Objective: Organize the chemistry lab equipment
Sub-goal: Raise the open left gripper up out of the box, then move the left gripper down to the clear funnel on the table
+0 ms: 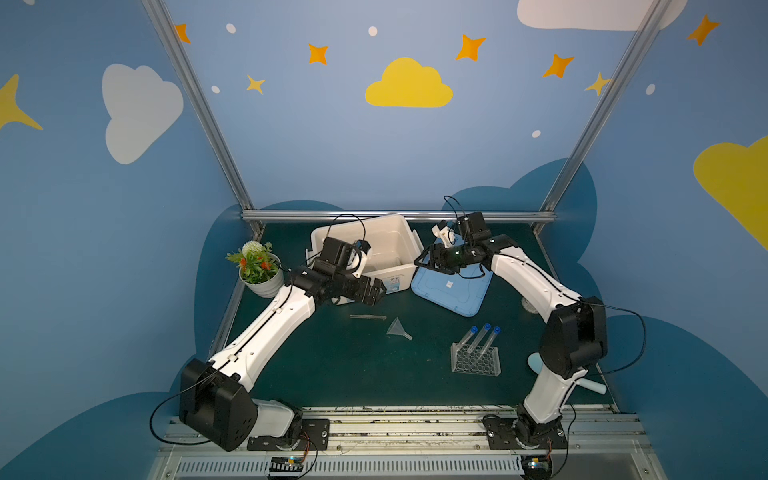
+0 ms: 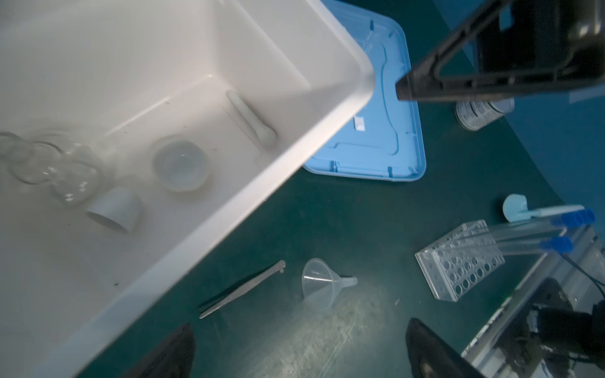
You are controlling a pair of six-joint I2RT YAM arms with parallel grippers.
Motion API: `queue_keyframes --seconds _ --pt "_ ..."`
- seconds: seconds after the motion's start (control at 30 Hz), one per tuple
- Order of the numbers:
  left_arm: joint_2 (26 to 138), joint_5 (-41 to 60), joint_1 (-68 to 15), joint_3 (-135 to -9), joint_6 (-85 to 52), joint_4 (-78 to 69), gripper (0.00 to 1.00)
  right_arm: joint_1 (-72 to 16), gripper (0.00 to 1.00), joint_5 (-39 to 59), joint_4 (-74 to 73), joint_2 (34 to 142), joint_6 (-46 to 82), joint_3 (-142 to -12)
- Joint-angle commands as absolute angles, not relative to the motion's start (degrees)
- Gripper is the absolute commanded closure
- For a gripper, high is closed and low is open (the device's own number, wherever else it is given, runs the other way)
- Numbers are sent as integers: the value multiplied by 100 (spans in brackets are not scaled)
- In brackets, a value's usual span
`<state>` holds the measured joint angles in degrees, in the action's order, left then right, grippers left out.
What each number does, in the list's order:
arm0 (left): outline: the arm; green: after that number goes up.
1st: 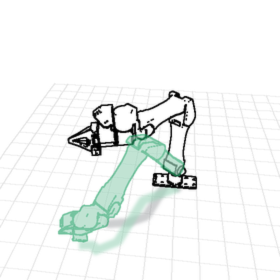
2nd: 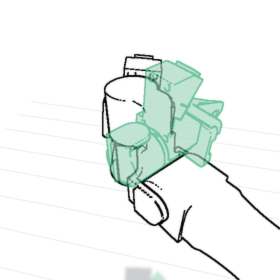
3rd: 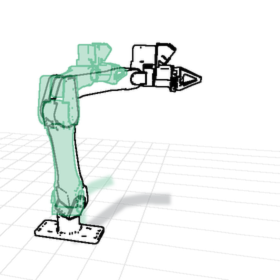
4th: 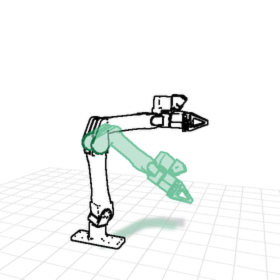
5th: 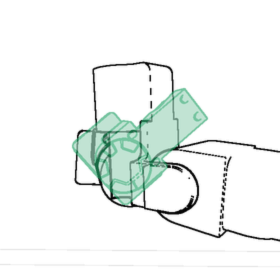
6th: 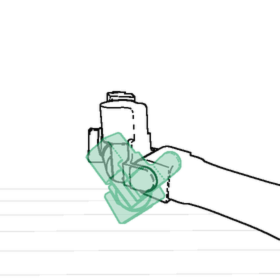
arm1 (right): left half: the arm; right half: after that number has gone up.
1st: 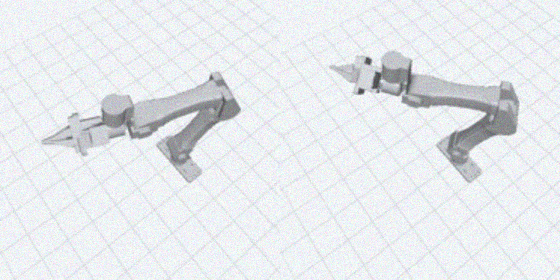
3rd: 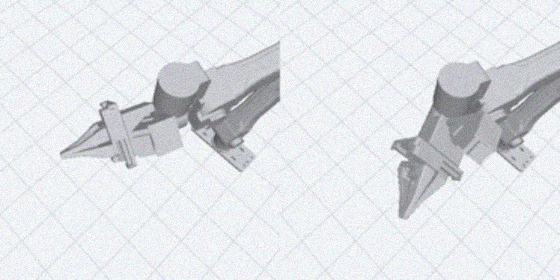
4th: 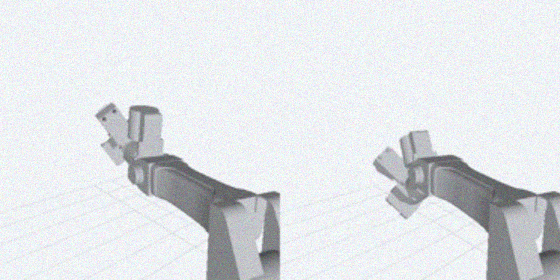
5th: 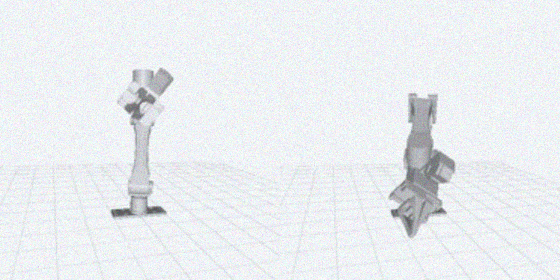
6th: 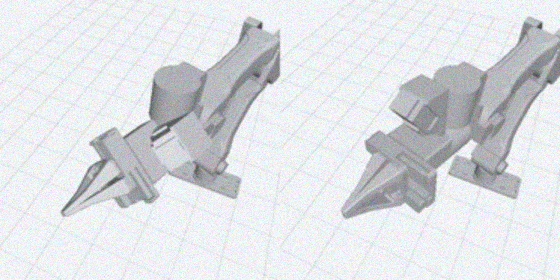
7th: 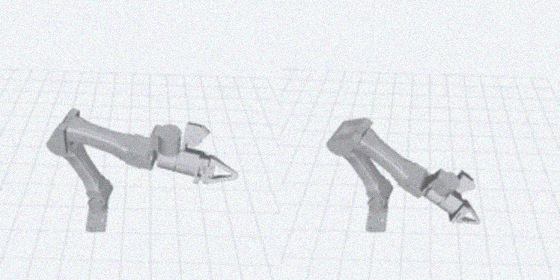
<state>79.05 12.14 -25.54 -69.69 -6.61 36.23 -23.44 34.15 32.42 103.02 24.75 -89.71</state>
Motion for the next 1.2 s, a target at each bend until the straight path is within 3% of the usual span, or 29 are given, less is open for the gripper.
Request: queue_keyframes --seconds 0.0,0.47,0.73,0.9,1.17 --pt "7817 1652 -2692 -6761 -575 3419 0 -2303 37 3423 3111 10061 2538 -8874" --pt "8327 2261 -3177 -5703 -1171 2031 4 -2224 37 3431 3147 10079 2563 -8880" --pt "8925 2657 -3170 -5656 -1322 1694 16 -2206 37 3451 3204 10103 2546 -8904" --pt "9224 2842 -3171 -5634 -1396 1573 29 -2191 37 3454 3226 10116 2543 -8938" --pt "9535 2852 -3165 -5651 -1345 1624 36 -2195 37 3463 3230 10134 2566 -8934"
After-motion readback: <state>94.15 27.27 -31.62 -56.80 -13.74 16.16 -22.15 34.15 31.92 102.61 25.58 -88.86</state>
